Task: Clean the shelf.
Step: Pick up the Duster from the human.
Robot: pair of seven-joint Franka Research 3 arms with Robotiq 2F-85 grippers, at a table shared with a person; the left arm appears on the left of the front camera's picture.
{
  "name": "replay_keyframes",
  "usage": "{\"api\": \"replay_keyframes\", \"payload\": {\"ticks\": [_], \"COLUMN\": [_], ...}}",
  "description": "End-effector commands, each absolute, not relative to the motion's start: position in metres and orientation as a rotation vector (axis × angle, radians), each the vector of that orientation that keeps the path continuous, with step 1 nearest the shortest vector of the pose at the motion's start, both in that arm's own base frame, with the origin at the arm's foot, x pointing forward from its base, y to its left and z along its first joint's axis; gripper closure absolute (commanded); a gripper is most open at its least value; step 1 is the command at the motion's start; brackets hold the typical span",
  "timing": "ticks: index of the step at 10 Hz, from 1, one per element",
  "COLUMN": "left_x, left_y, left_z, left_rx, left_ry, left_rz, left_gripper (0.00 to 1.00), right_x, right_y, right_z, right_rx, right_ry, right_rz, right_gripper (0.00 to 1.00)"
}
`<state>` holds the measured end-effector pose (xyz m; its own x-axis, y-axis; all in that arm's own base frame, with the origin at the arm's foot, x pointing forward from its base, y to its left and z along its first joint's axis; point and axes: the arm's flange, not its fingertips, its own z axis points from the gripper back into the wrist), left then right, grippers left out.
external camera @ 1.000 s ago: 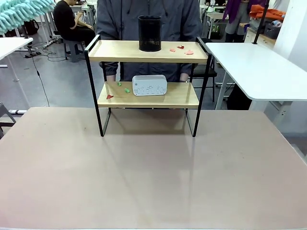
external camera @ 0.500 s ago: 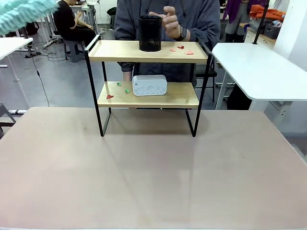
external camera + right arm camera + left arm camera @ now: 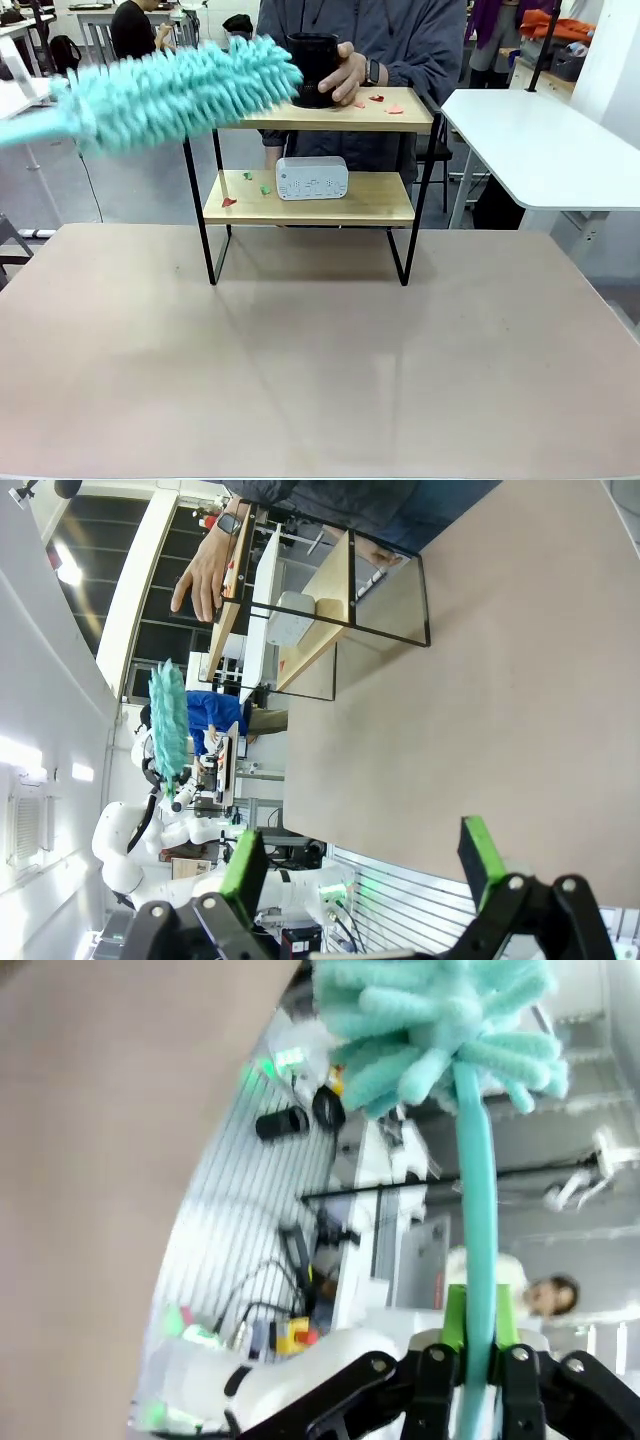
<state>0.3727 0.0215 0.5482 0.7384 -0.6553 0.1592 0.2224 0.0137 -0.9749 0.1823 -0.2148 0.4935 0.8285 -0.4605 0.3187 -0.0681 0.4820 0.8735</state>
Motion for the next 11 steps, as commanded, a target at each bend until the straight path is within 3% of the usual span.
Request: {"api": "replay_keyframes", "payload": {"ticks": [1,4,7,8,11], "left_x": [0.351,0.342,0.351,0.322,0.322], "left_y": [0.093,0.086,0.091,0.047,0.047], "left_z": [0.57,0.552,0.55,0.491,0.491], "left_rx": [-1.34,-1.194,-1.296,-1.251,-1.251], "left_ry": [0.574,0.731,0.589,0.677,0.677], "left_rz": [-0.92,-1.018,-0.941,-0.999,-0.999], "left_gripper": [0.87,0.87,0.87,0.87,0.87], "right_x": [0.184,0.184,0.184,0.184,0.184], "right_y": [-0.215,-0.215,-0.215,-0.215,-0.215], "right_z": [0.496,0.496,0.496,0.496,0.496], "right_rx": [1.066,1.066,1.066,1.066,1.066], "right_ry": [-0.599,-0.599,-0.599,-0.599,-0.599], "right_rz": [-0.232,-0.232,-0.232,-0.232,-0.232], "right_gripper": [0.0,0.0,0.0,0.0,0.0]}}
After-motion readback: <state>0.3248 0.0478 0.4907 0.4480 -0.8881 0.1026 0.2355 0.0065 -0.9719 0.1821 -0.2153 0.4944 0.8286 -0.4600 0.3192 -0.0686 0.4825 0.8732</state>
